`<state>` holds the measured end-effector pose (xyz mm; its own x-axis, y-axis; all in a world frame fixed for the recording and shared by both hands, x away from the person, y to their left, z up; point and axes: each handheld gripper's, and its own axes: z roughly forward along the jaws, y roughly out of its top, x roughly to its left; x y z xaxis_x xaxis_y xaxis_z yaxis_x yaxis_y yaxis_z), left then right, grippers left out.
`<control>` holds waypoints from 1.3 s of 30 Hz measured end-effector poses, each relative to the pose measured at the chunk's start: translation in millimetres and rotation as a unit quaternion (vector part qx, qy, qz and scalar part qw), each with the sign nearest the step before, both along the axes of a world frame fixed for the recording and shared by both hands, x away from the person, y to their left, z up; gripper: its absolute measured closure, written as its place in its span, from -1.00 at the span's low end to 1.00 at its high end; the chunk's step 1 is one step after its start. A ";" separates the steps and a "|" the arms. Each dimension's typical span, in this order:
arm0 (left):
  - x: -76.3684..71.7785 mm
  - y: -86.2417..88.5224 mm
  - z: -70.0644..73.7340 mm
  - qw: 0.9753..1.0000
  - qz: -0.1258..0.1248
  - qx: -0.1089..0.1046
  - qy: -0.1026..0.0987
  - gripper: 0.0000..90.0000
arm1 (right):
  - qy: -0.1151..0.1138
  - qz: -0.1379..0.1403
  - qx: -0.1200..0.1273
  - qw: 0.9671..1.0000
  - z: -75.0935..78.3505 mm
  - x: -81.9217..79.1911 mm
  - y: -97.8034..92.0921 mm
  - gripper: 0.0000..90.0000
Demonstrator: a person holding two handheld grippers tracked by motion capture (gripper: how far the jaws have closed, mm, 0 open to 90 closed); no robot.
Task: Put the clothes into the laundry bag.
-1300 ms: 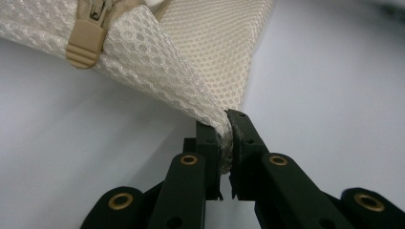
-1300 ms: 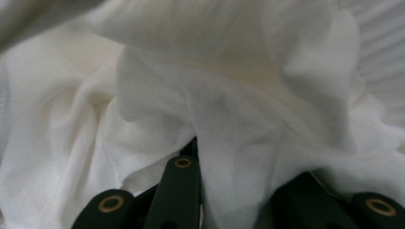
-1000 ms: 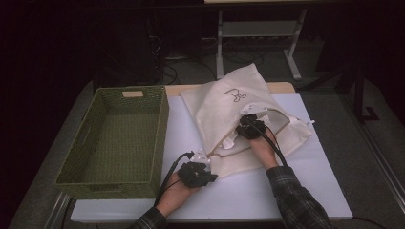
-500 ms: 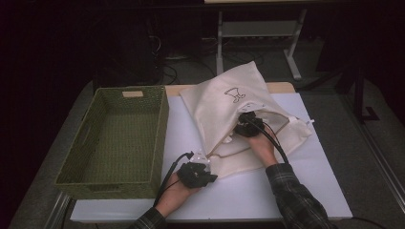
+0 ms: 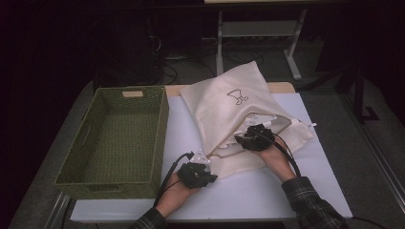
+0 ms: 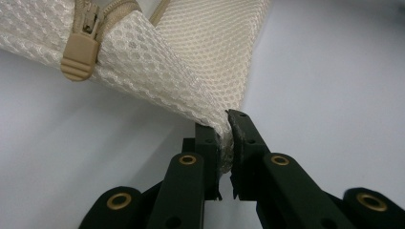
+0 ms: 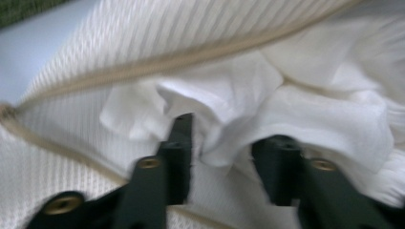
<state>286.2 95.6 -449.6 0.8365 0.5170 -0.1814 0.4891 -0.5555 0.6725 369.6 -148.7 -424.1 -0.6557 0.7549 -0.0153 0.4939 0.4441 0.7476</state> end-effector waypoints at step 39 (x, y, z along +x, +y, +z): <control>-0.7 1.6 0.9 1.000 0.000 0.002 0.000 0.82 | -0.009 -0.033 0.024 0.999 38.4 -19.2 -75.3 0.02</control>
